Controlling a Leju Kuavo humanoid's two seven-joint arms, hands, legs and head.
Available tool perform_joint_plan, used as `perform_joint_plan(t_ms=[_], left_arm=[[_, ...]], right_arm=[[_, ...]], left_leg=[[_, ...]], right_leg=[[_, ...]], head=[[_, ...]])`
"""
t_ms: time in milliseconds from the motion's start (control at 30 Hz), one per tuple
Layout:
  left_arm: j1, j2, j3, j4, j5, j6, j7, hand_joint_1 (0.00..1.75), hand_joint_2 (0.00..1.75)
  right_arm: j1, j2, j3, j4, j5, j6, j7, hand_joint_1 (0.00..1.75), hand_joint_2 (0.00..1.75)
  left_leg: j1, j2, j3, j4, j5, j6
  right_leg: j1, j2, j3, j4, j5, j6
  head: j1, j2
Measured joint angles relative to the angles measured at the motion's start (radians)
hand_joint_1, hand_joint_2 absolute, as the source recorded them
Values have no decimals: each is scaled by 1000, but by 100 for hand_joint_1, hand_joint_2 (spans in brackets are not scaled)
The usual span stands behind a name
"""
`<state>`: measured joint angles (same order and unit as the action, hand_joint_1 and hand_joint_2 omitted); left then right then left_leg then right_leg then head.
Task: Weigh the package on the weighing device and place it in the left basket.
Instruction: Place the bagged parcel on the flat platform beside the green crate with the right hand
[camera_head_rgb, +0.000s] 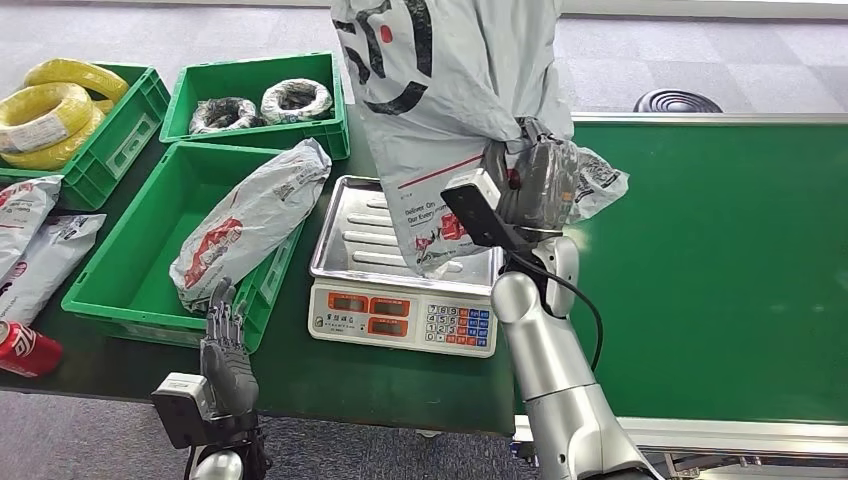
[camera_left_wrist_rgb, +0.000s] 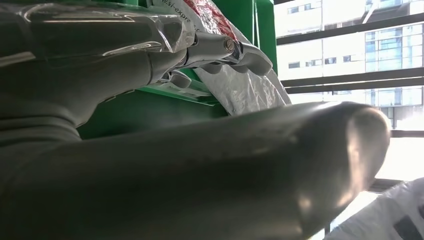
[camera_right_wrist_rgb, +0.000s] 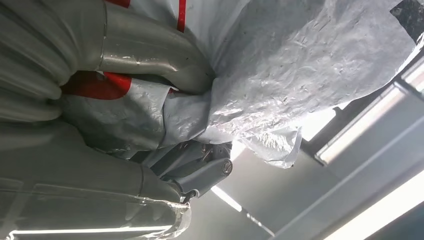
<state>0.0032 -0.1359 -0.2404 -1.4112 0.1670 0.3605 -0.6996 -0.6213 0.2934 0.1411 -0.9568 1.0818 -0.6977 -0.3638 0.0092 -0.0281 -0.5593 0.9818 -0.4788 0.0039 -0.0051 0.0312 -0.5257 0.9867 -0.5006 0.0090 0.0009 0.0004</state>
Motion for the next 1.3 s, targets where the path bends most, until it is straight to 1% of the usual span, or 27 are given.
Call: perform_joint_plan(t_ms=[100,167,200,300,333,500,700,867,1033,1100,1167,1233,1300], left_arm=[[2,2,-4,0,0,6,0,0,0],[4,3,-6,0,0,8,0,0,0],[6,4,-7,0,0,9,0,0,0],[12,4,-7,0,0,10,0,0,0],[14,4,-7,0,0,10,0,0,0],[18,4,-8,-1,0,10,0,0,0],[19,4,-8,-6,-4,8,0,0,0],[31,3,-6,-22,-13,5,6,0,0],[49,4,-5,-37,-21,5,9,0,0],[55,4,-3,-41,-22,6,9,0,0],[64,6,-2,-47,-22,9,9,0,0],[73,7,-2,-51,-22,13,9,0,0],[84,10,-2,-58,-22,18,9,0,0]], right_arm=[[21,2,35,25,-3,0,19,164,175],[32,3,47,42,-8,0,18,159,175],[36,3,50,51,-11,0,15,154,175],[44,4,56,77,-28,0,0,35,175],[47,4,57,84,-37,0,-9,0,175],[64,8,59,99,-68,0,-67,0,175],[99,12,64,81,-82,-1,-92,0,175],[156,0,111,-3,-160,-1,-71,0,175],[237,-37,159,-139,-201,-1,-31,0,175],[266,-51,162,-191,-173,-1,-2,0,175],[294,-60,152,-239,-116,-2,24,0,175],[315,-65,127,-278,-55,-2,50,0,175],[339,-66,80,-320,19,-2,89,0,175]], left_leg=[[0,0,0,0,0,0],[0,0,0,0,0,0],[0,0,0,0,0,0],[0,0,0,0,0,0],[0,0,0,0,0,0],[0,0,0,0,0,0],[0,0,0,0,0,0],[0,0,0,0,0,0],[0,0,0,0,-1,0],[0,0,0,0,-1,0],[0,0,0,0,-1,0],[0,0,0,0,-1,0],[0,-1,0,0,-1,0]], right_leg=[[0,0,0,0,0,0],[0,0,0,0,0,0],[0,0,0,0,0,0],[0,0,0,0,0,0],[0,0,0,0,0,0],[0,0,0,0,0,0],[0,0,0,0,0,0],[0,0,-1,0,0,0],[0,0,-1,0,0,0],[0,0,-1,0,0,0],[0,0,-1,0,0,0],[0,0,-1,0,0,0],[0,-1,-1,-1,0,0]], head=[[0,0],[0,0],[0,0],[0,0],[0,0],[0,0],[0,0],[0,0],[0,0],[0,0],[0,0],[0,0],[0,0]])
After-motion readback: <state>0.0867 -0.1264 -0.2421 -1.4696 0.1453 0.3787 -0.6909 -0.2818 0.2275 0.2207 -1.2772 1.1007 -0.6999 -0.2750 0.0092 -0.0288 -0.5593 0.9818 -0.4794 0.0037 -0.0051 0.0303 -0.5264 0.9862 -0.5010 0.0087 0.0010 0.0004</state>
